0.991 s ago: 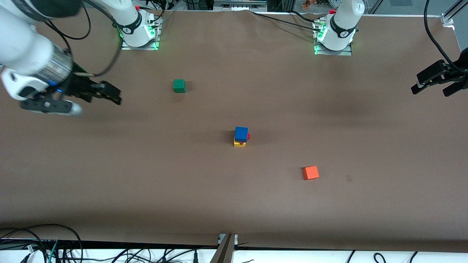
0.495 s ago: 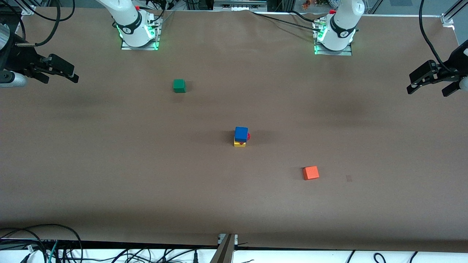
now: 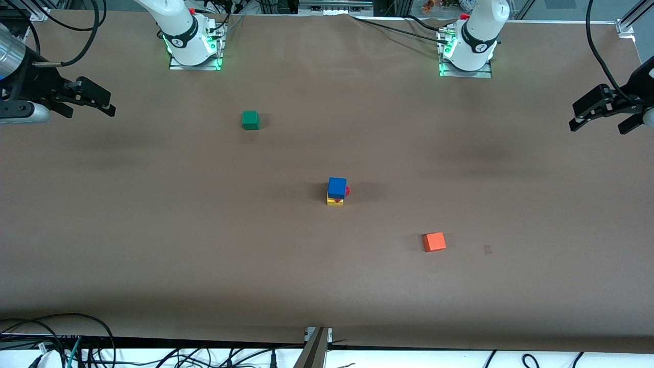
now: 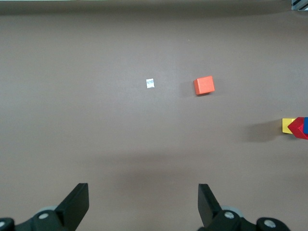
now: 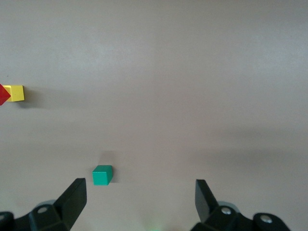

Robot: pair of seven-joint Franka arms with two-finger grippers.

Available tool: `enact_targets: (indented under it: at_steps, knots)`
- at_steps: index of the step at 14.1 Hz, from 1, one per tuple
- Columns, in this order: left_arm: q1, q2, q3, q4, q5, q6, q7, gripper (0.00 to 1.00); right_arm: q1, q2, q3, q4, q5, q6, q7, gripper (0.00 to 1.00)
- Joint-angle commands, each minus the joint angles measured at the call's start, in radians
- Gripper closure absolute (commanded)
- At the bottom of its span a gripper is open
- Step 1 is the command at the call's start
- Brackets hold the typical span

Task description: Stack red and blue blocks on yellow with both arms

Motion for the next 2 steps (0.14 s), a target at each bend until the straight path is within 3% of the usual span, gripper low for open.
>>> enact_targets:
  at_steps: [1, 2]
  knots:
    - [-0.061, -0.001, 0.037, 0.01, 0.014, -0.02, -0.013, 0.0, 0.006, 0.002, 0.007, 0.005, -0.019, 0.001, 0.005, 0.0]
    - [-0.077, 0.001, 0.052, 0.011, 0.013, -0.02, -0.013, 0.0, 0.008, 0.002, 0.007, 0.005, -0.021, -0.002, 0.005, 0.0]
